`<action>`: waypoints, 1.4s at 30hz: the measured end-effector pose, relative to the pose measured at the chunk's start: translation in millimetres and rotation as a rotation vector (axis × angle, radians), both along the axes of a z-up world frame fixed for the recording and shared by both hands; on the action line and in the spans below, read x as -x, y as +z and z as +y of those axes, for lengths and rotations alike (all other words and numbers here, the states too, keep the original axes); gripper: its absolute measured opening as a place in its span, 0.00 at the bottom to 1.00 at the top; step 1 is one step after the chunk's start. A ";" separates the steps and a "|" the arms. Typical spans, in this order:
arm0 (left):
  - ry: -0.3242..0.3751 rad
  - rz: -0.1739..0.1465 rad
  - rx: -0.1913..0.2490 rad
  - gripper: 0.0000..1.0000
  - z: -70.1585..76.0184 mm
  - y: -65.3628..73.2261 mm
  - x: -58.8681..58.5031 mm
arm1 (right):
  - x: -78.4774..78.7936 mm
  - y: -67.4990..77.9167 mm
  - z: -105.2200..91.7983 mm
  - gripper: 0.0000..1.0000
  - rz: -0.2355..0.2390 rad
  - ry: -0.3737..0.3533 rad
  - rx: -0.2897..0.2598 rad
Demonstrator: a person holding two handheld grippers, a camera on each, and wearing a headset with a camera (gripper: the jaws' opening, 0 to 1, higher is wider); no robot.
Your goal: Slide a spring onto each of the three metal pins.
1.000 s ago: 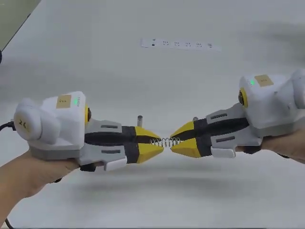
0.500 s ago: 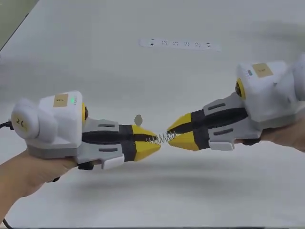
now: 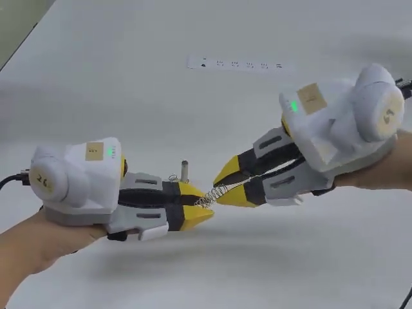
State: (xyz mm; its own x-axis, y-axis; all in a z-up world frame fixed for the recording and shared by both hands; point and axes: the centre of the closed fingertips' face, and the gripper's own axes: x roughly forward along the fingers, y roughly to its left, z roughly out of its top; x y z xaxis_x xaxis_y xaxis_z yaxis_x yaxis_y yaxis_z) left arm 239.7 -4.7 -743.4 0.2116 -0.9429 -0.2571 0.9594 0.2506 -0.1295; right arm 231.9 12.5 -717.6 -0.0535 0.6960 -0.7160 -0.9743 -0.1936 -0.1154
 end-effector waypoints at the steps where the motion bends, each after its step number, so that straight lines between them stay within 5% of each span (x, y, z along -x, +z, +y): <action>1: -0.002 -0.003 -0.004 0.01 -1.0 -1.1 0.0 | -1.7 -2.3 -1.8 0.08 -0.017 0.006 0.040; 9: -0.022 -0.030 -0.017 0.01 -11.7 -3.6 1.6 | 2.2 -1.9 -0.9 0.08 -0.037 0.050 0.203; 16: -0.042 -0.027 -0.020 0.01 -16.7 -7.4 5.4 | 5.7 -6.9 -5.0 0.08 -0.005 0.068 0.321; 26: -0.040 -0.022 -0.016 0.01 -17.9 -11.9 6.1 | 7.2 -7.8 -7.4 0.08 0.046 0.064 0.364; 36: -0.030 -0.017 -0.002 0.01 -17.4 -8.8 2.9 | 8.1 -4.0 -3.1 0.08 0.044 0.082 0.375; 42: -0.029 -0.014 -0.003 0.01 -19.5 -8.9 3.0 | 6.3 -5.5 -3.3 0.08 0.045 0.090 0.427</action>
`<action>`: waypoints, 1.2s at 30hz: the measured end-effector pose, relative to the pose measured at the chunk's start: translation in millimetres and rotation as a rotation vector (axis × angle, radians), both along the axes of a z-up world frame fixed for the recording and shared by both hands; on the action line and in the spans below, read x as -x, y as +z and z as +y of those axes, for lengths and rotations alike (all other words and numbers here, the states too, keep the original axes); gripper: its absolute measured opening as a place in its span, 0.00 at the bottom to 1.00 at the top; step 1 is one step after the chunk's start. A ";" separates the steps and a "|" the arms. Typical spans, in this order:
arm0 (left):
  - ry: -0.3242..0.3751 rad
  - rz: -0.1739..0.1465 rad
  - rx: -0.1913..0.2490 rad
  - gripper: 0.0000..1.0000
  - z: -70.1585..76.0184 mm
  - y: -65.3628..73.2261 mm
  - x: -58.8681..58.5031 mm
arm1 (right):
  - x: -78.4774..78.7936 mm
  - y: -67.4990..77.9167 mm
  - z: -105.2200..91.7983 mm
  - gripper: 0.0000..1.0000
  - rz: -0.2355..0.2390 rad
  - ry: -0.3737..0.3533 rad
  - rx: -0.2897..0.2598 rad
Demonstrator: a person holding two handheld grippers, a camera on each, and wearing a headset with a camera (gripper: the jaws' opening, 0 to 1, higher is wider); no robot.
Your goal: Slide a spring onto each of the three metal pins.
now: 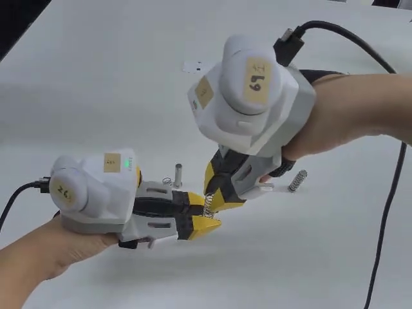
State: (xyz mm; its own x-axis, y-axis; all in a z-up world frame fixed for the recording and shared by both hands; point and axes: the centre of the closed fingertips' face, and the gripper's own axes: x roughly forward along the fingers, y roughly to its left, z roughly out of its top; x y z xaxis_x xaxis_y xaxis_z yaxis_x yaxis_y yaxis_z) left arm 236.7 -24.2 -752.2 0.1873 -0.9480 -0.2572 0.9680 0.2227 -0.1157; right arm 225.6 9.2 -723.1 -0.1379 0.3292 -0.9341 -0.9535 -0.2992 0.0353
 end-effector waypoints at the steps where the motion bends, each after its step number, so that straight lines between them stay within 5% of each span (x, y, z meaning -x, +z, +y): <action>1: 0.000 -0.001 -0.001 0.01 0.2 0.1 -0.1 | -0.4 0.0 -0.1 0.08 0.001 -0.002 0.004; 36: 0.014 0.005 -0.010 0.02 2.8 -2.3 -1.7 | -1.8 -3.4 1.1 0.07 -0.007 -0.030 0.032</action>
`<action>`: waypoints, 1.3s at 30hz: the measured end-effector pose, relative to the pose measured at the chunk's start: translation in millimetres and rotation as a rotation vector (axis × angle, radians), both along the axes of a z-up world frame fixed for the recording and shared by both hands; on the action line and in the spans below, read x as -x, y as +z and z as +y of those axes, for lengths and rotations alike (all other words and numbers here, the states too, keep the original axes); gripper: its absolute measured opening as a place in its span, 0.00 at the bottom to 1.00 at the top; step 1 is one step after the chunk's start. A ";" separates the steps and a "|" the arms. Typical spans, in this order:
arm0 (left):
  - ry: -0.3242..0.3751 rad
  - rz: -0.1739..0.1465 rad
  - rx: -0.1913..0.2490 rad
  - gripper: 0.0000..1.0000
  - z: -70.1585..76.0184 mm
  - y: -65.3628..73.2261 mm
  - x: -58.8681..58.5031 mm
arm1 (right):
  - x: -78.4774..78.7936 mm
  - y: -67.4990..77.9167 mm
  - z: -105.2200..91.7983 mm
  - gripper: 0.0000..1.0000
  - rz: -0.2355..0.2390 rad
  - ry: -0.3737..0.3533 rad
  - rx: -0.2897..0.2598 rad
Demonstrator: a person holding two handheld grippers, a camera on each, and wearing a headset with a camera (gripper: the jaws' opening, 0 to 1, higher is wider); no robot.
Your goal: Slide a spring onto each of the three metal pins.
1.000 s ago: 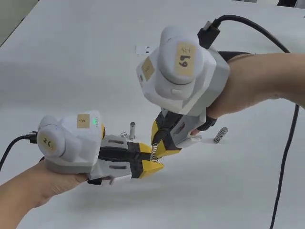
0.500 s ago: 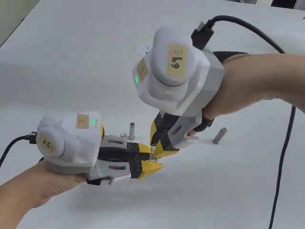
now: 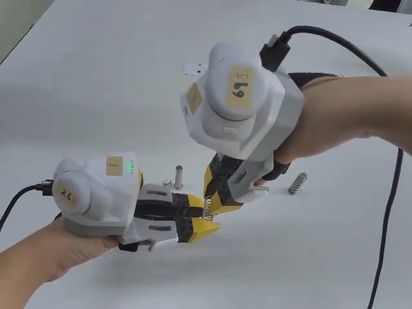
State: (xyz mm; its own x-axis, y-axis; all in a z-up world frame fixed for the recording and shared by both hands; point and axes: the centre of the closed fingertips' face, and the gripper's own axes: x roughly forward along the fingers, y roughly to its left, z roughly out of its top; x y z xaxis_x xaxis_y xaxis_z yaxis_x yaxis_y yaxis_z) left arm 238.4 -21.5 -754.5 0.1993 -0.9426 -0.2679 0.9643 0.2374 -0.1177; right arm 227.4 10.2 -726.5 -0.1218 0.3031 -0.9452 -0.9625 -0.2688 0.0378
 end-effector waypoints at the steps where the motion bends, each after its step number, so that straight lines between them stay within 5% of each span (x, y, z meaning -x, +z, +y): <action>1: 0.002 0.004 0.000 0.02 0.3 -0.6 -0.2 | 0.0 -0.5 0.0 0.07 0.000 0.000 -0.002; 14: 0.026 -0.002 -0.019 0.14 5.2 -4.8 -3.4 | -6.0 -4.2 -2.8 0.07 -0.030 -0.009 -0.013; 21: 0.094 0.007 -0.026 0.25 23.8 -4.3 -11.9 | -11.2 -4.4 -4.9 0.07 -0.041 -0.021 -0.021; 39: 0.216 -0.038 -0.079 0.59 63.8 -1.5 -16.4 | -16.6 -10.2 -18.1 0.07 -0.056 -0.047 -0.021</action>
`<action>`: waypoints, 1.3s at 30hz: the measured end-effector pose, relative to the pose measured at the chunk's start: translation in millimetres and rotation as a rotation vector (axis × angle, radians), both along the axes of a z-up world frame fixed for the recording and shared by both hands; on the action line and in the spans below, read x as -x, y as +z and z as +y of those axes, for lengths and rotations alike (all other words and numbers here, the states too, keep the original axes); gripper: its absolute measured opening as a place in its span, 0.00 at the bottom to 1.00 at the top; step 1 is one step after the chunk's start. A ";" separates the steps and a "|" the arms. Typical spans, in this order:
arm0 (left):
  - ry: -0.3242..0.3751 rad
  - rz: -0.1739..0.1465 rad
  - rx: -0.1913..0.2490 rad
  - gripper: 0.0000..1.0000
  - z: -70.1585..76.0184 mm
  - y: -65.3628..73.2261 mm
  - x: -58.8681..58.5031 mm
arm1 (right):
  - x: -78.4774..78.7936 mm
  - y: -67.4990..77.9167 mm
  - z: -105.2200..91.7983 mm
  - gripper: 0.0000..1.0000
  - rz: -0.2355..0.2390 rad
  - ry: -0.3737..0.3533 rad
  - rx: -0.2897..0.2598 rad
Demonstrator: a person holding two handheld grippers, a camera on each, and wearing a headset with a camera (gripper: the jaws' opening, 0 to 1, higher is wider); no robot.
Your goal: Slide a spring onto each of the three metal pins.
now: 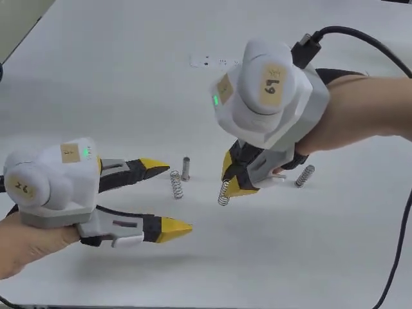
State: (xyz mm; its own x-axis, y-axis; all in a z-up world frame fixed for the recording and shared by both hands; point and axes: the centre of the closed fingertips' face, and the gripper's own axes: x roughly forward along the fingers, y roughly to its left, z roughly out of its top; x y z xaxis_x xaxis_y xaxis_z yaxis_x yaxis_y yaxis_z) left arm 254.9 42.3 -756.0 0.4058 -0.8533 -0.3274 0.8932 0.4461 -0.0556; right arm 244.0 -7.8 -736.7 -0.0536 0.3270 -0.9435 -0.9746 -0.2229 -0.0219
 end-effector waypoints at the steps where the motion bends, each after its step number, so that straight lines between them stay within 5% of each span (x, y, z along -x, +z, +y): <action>1: 0.008 -0.001 -0.003 0.61 2.3 -0.5 -0.8 | -0.3 -0.3 -1.1 0.07 -0.002 -0.002 0.000; 19: 0.108 -0.012 0.017 0.84 28.6 0.5 -1.3 | -5.7 -0.1 -18.8 0.07 -0.011 -0.034 -0.003; 31: 0.115 -0.009 0.023 0.85 28.9 -0.2 -2.0 | -17.6 0.2 -35.7 0.07 -0.019 -0.084 -0.005; 39: 0.125 -0.020 0.044 0.84 27.6 4.3 -5.7 | -21.4 -14.6 -44.6 0.07 -0.042 -0.083 0.007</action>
